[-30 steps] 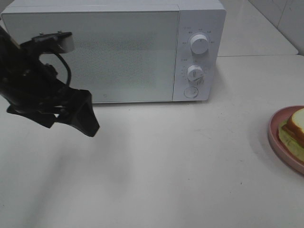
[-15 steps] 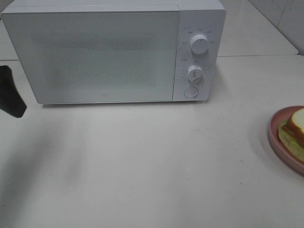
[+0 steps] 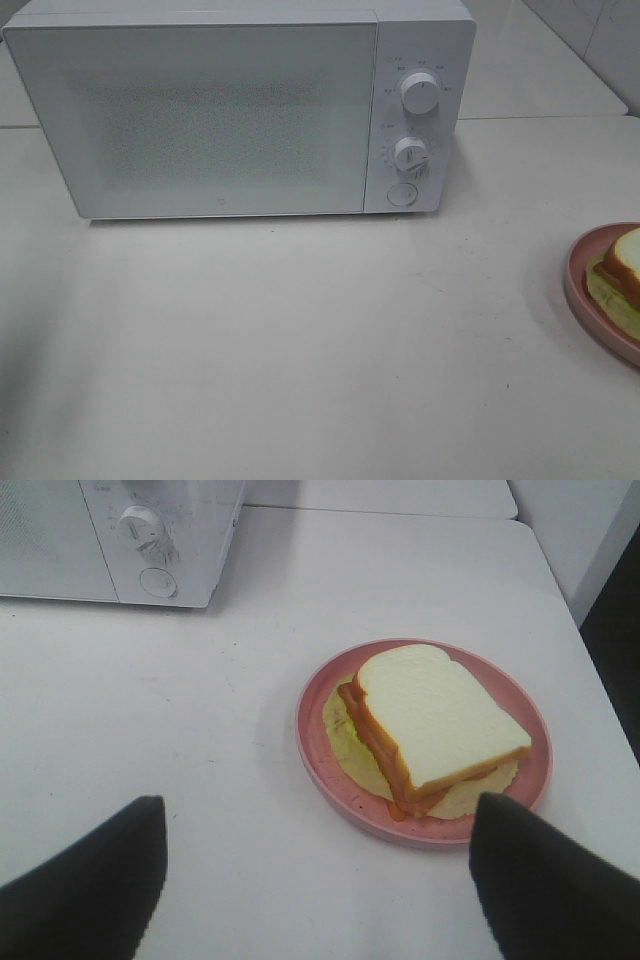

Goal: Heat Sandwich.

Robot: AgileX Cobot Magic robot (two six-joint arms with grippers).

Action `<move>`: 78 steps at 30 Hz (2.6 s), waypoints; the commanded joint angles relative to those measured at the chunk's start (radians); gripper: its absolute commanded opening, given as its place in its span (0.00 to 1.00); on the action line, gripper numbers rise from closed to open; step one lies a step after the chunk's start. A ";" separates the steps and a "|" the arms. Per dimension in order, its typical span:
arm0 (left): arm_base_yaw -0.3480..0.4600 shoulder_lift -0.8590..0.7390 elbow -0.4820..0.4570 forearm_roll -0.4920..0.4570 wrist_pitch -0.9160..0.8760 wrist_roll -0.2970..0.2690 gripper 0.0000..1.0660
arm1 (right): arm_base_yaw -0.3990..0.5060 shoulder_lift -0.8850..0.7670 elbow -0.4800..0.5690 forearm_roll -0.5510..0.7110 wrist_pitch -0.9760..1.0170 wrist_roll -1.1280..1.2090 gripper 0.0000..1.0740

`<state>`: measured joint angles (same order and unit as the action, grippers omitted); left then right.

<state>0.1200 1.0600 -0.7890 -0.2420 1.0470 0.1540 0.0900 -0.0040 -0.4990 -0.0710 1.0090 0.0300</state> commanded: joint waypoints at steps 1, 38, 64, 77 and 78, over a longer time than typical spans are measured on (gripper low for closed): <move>0.003 -0.099 0.048 0.036 0.005 -0.027 0.92 | -0.005 -0.027 0.000 -0.001 -0.015 0.008 0.70; 0.003 -1.087 0.273 0.093 0.032 -0.022 0.92 | -0.005 -0.027 0.000 -0.001 -0.015 0.008 0.70; -0.051 -1.089 0.274 0.197 0.028 -0.154 0.92 | -0.005 -0.024 0.000 -0.001 -0.015 0.009 0.70; -0.061 -1.089 0.274 0.197 0.028 -0.154 0.92 | -0.005 -0.024 0.000 -0.001 -0.015 0.009 0.70; -0.061 -1.088 0.274 0.197 0.028 -0.154 0.92 | -0.005 -0.024 0.000 -0.001 -0.015 0.009 0.70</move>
<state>0.0550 -0.0040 -0.5160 -0.0440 1.0840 0.0000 0.0900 -0.0040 -0.4990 -0.0710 1.0090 0.0310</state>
